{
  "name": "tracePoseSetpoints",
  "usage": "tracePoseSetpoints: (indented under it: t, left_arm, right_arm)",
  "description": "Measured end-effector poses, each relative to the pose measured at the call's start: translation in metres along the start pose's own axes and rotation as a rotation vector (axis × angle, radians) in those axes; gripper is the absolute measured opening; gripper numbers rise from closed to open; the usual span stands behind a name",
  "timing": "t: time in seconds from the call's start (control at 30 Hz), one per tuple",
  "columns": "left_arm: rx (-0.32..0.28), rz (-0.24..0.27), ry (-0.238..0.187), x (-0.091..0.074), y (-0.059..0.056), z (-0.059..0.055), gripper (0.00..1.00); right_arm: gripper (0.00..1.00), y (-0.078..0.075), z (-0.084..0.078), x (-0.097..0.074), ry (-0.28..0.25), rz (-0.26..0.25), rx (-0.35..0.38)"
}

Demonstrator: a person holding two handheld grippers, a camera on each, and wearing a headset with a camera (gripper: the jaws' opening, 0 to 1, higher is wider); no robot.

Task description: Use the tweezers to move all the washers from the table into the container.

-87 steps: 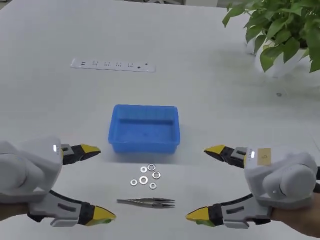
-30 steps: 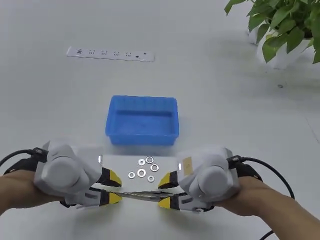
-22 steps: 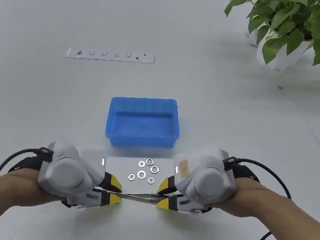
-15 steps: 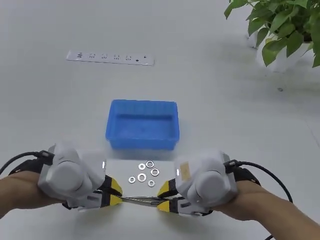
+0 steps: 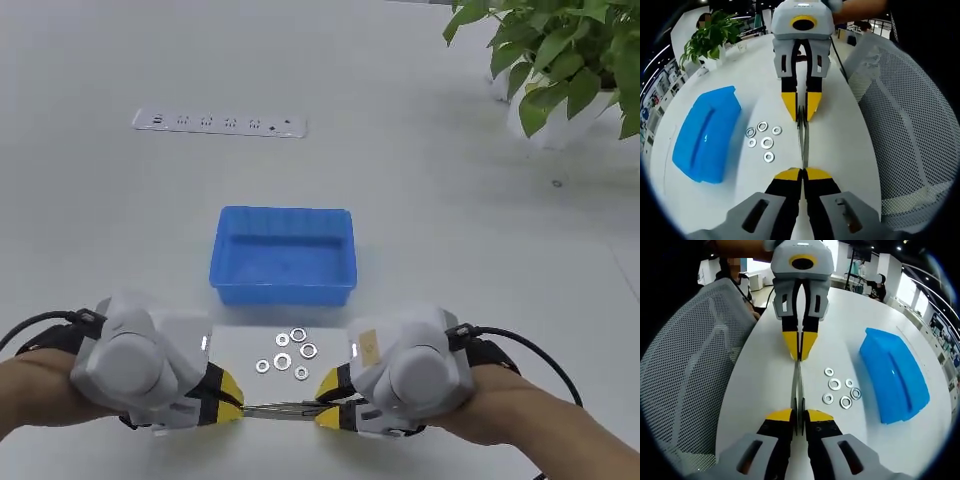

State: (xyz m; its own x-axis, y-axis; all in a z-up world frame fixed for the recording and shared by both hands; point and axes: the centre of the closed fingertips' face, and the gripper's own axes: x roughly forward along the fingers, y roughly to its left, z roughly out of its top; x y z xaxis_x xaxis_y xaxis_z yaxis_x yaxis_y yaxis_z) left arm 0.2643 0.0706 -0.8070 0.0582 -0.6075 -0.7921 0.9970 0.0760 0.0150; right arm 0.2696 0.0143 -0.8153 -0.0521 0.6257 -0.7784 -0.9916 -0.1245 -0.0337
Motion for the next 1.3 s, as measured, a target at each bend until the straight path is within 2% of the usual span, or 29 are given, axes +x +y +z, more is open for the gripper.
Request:
tracePoseSetpoints:
  t: [0.43,0.8,1.07,1.3]
  left_arm:
    - [0.008,0.017,0.003,-0.013,0.004,0.014,0.05]
    - [0.023,0.039,-0.013,-0.024,0.004,0.028,0.05]
    - [0.029,0.050,-0.040,-0.033,0.006,0.042,0.05]
    - [0.051,0.063,-0.076,-0.049,0.007,0.066,0.05]
  right_arm:
    - [0.15,-0.001,0.000,-0.002,0.014,-0.007,-0.027]
    - [0.16,-0.002,0.005,0.001,0.010,-0.007,-0.036]
    - [0.12,-0.003,0.010,0.000,0.001,-0.013,-0.043]
    - [0.11,-0.007,0.018,-0.007,-0.034,-0.034,-0.027]
